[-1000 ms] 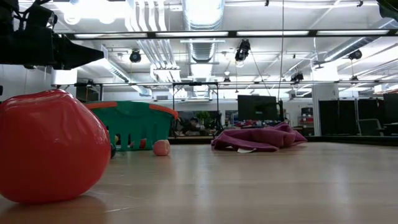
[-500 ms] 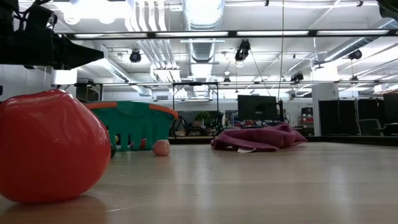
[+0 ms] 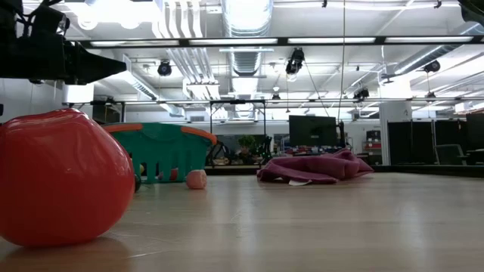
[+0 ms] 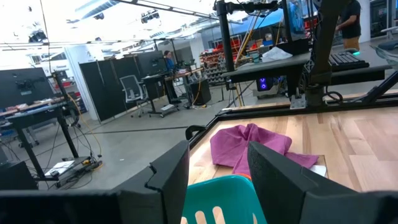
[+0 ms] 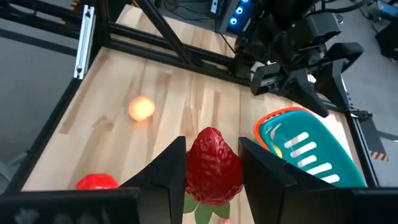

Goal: Pick and placing Produce into tupperware
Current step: Put the red strawberry into the blue basket

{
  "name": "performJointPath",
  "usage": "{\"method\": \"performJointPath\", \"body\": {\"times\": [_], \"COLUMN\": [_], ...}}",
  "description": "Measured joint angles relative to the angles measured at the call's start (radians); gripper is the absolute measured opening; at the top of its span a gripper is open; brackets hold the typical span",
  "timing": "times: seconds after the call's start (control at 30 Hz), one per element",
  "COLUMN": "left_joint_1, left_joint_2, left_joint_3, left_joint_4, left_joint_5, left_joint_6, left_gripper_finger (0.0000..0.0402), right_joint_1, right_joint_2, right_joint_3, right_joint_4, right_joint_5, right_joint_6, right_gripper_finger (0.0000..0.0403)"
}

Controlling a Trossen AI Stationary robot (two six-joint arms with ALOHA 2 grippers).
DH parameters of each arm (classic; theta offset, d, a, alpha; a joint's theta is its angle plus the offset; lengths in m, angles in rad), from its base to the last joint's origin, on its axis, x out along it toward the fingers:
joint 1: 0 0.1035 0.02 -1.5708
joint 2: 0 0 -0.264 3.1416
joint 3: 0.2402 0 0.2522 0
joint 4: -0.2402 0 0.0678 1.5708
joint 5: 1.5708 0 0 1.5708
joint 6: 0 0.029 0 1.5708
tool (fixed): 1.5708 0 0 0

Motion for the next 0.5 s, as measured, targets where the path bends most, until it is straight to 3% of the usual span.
{"method": "performJointPath", "body": {"times": [0.5], "left_joint_1": [0.0], "left_joint_2": [0.0], "left_joint_3": [-0.002], "left_joint_4": [-0.001], "left_joint_5": [0.0], "left_joint_6": [0.0], "left_gripper_finger": [0.0151], "right_joint_1": [-0.022], "right_joint_2": [-0.001], "right_joint_3": [-0.012], "right_joint_4": [0.002], "right_joint_5": [0.0], "right_joint_6": [-0.01], "right_gripper_finger": [0.0116]}}
